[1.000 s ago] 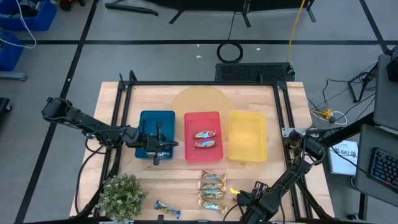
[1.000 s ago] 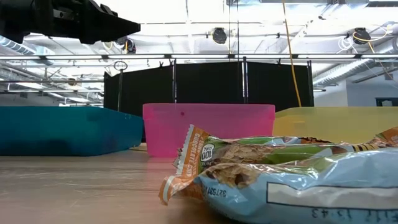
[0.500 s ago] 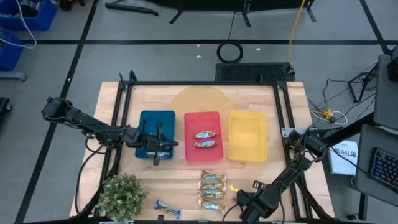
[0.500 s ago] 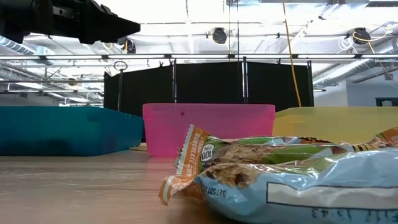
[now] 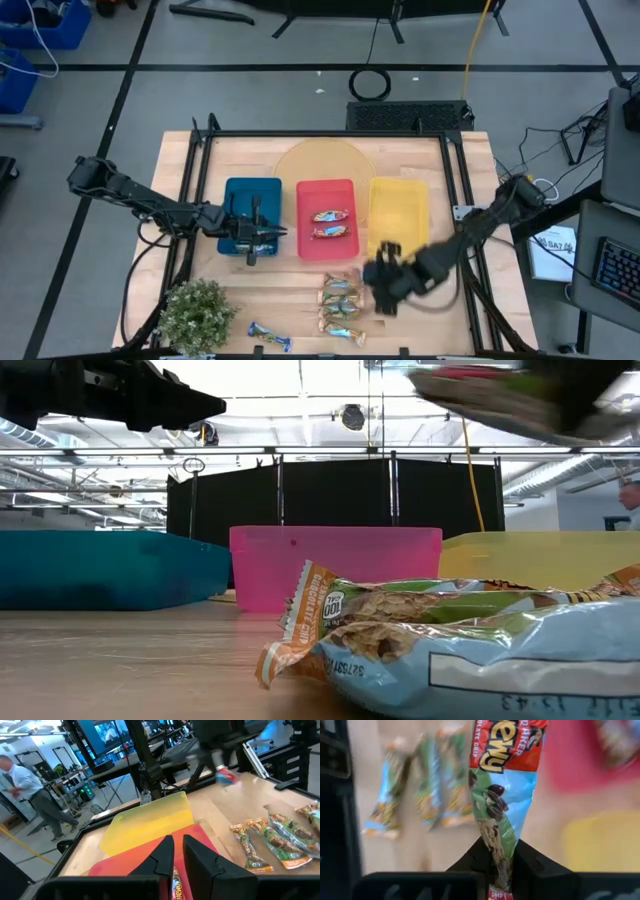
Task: Pick and place Granola Bars by type
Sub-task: Put the red granola bar into the red bin
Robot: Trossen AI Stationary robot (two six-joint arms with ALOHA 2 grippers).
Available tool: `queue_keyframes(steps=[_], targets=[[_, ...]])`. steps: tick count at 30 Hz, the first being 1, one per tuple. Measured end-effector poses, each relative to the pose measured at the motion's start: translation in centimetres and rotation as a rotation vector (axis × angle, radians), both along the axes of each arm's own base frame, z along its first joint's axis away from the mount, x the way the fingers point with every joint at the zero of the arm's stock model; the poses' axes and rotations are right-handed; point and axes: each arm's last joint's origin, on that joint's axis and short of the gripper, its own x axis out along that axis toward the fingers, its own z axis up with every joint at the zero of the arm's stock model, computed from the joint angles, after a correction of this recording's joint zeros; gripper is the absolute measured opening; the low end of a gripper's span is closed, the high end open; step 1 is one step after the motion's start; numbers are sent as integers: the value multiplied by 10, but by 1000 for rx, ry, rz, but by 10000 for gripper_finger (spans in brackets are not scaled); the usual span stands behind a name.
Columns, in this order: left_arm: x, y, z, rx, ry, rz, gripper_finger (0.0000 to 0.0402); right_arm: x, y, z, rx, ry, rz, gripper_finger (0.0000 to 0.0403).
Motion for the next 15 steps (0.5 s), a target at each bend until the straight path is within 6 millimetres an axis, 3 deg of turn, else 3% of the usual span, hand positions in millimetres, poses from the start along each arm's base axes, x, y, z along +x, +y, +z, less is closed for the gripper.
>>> queue_keyframes(steps=[7, 11, 15], targets=[[0, 0, 0, 0, 0, 0, 42, 36, -98, 22, -192, -71, 33, 39], [0, 0, 0, 4, 0, 0, 46, 59, -142, 10, -199, -55, 95, 33], [0, 0, 0, 22, -1, 1, 44, 77, -165, -18, -163, 6, 182, 34]])
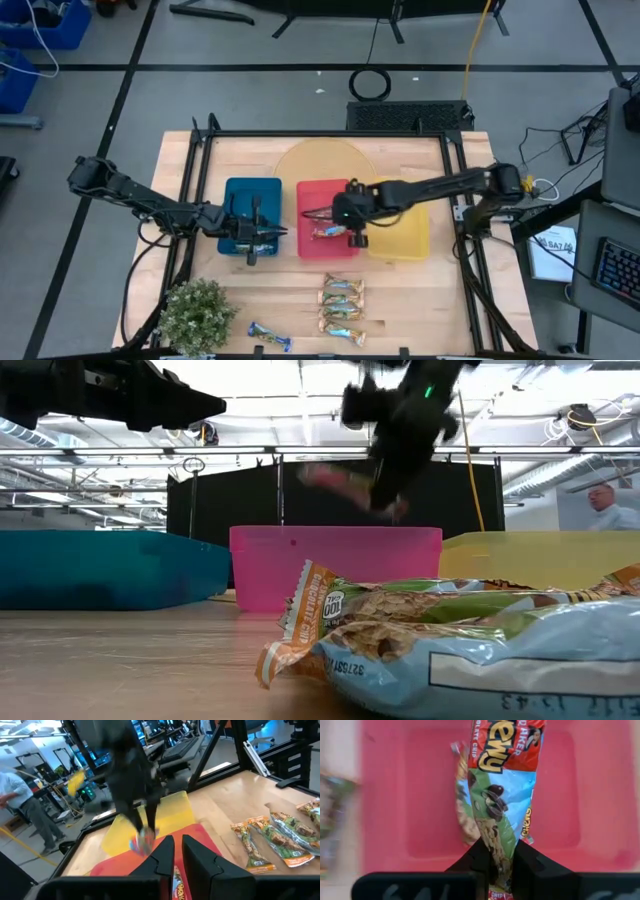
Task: Pick and place Granola Bars by type
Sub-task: Put the red granola bar into the red bin
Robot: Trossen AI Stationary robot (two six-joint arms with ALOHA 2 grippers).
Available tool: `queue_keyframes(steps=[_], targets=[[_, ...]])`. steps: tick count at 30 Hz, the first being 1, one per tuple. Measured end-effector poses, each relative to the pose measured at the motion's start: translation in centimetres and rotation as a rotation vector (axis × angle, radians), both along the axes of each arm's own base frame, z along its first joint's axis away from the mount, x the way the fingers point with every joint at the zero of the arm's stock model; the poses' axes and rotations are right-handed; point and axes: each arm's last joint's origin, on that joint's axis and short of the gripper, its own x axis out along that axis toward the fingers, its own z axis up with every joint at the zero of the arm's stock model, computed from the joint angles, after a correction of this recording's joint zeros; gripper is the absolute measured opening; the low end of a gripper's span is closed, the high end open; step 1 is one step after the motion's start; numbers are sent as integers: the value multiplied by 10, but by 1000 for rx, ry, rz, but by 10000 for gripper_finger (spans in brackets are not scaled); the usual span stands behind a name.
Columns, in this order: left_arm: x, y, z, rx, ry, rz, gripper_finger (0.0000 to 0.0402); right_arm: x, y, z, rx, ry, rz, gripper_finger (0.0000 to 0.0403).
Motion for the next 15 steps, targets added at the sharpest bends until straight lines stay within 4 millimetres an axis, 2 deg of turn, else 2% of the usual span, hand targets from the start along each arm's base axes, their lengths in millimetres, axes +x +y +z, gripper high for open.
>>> queue_keyframes(steps=[3, 8, 12, 15], targets=[[0, 0, 0, 15, 1, -1, 41, 7, -8, -20, -6, 70, 22, 38], [0, 0, 0, 18, 1, 0, 40, 17, -10, -47, -8, 126, 72, 35], [0, 0, 0, 18, 1, 0, 40, 21, -10, -58, -23, 146, 112, 33], [0, 0, 0, 18, 2, 0, 40, 22, -9, -64, -37, 168, 149, 51]])
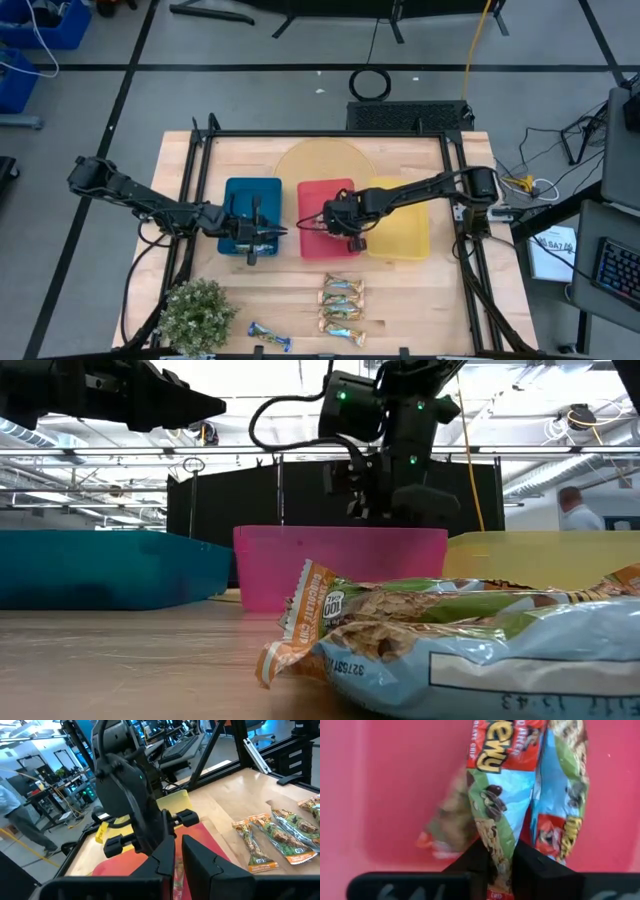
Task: Pick and place Granola Bars by type
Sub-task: Put the red granola bar into the red bin, then put the blue granola bar into the blue bin
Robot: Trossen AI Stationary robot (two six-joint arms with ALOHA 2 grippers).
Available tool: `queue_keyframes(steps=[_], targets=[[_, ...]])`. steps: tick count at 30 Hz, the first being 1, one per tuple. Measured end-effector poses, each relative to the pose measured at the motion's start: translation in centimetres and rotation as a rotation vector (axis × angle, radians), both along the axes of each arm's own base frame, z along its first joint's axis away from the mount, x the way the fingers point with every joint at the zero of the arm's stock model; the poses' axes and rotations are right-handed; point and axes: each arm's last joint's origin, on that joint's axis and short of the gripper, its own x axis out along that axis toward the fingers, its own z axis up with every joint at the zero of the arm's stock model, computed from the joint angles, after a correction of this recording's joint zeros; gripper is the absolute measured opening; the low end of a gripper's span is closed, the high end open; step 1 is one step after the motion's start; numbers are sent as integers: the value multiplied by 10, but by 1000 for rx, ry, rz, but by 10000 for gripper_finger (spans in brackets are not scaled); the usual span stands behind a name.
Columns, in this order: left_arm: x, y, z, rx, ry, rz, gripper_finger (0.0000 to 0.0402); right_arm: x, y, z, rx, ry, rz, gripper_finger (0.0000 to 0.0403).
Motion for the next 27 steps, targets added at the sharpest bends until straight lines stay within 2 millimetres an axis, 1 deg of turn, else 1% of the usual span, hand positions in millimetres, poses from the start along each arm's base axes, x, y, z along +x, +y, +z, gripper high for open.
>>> queue_keyframes(steps=[4, 7, 10, 12, 14, 16, 18, 21, 23, 24, 27], targets=[[0, 0, 0, 0, 0, 0, 40, 0, 1, 3, -60, -16, -10, 100], [0, 0, -1, -5, 6, 1, 40, -2, -1, 15, -98, -52, -33, 135], [0, 0, -1, -4, 14, 1, 40, -5, -1, 37, -94, -139, -38, 159], [0, 0, -2, -9, 20, 2, 40, -10, 2, 57, -82, -212, -36, 167], [0, 0, -2, -20, 22, 3, 40, -18, 5, 79, -30, -289, -5, 169], [0, 0, -2, -38, 22, 4, 40, -30, 8, 98, 34, -394, 46, 163], [0, 0, -2, -56, 23, 5, 40, -45, 9, 113, 74, -518, 81, 151], [0, 0, -2, -89, 26, 9, 40, -75, 10, 120, 78, -685, 89, 121], [0, 0, -3, -114, 35, 12, 40, -97, 9, 114, 81, -781, 92, 95], [0, 0, -3, -131, 42, 14, 40, -109, 9, 108, 79, -830, 96, 81], [0, 0, -4, -163, 49, 4, 40, -137, 8, 79, 77, -994, 99, 33]])
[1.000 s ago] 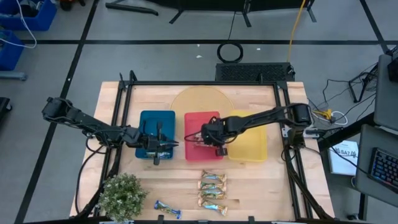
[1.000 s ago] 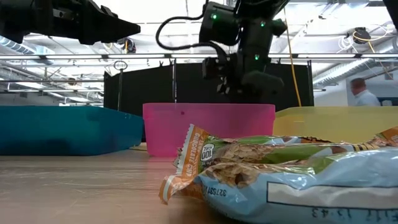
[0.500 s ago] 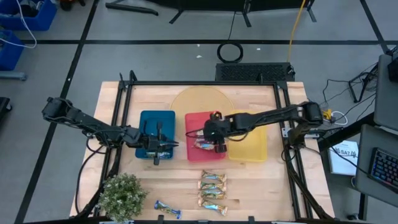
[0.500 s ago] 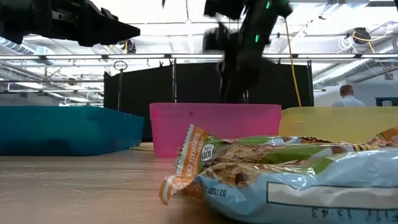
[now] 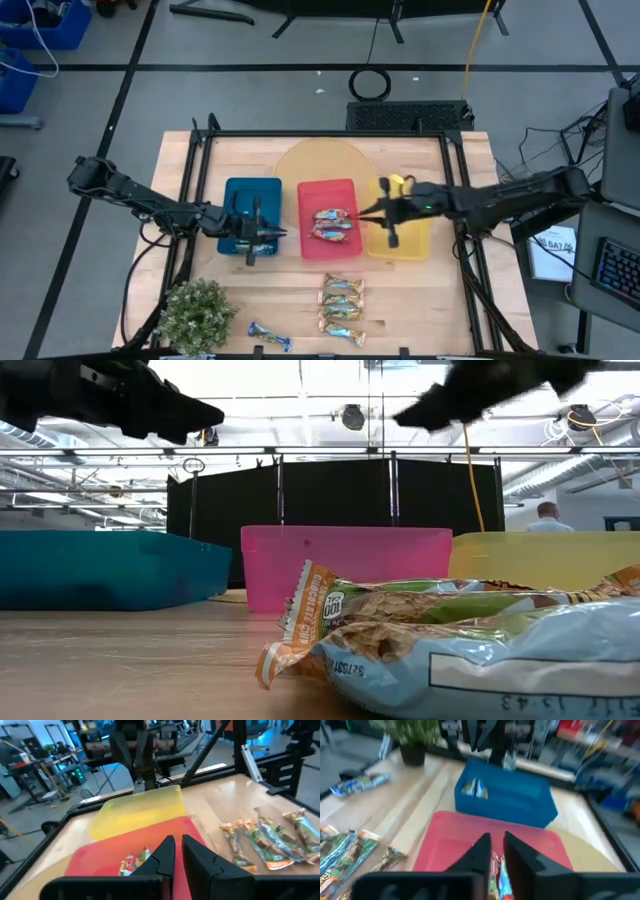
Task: Pick and place Granola Bars by type
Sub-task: Put the blue granola bar into the blue bin
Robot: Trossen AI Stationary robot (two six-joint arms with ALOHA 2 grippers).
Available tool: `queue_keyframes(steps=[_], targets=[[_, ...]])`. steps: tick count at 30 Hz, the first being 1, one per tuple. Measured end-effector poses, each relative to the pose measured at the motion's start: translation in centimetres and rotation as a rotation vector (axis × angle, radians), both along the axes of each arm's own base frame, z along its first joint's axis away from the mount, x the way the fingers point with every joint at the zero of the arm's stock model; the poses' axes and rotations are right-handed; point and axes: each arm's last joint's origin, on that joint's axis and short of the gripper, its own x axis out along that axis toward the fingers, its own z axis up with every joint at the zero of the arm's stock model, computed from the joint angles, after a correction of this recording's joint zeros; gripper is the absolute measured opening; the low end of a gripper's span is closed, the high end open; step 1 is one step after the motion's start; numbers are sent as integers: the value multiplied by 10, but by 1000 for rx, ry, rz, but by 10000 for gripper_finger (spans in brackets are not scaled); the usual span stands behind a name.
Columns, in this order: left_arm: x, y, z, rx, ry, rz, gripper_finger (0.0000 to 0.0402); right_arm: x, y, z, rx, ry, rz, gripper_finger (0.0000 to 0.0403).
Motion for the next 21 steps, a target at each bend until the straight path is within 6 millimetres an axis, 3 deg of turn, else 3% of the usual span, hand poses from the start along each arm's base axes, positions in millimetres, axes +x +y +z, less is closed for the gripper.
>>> queue_keyframes(steps=[2, 6, 13, 17, 21], targets=[[0, -1, -1, -9, 10, -18, 40, -15, -1, -15, 13, -122, -3, 9], [-3, -4, -9, -10, 95, -29, 40, -33, 1, -28, 66, -287, 8, 10], [-5, -5, -12, -109, 133, 20, 40, -45, 4, -52, 21, -246, 33, 3], [-4, -3, -9, -43, 102, 86, 40, -48, 4, -58, -35, -240, 50, 1], [5, -9, 12, -25, 118, 94, 40, -48, 4, -56, -37, -266, 50, 1]])
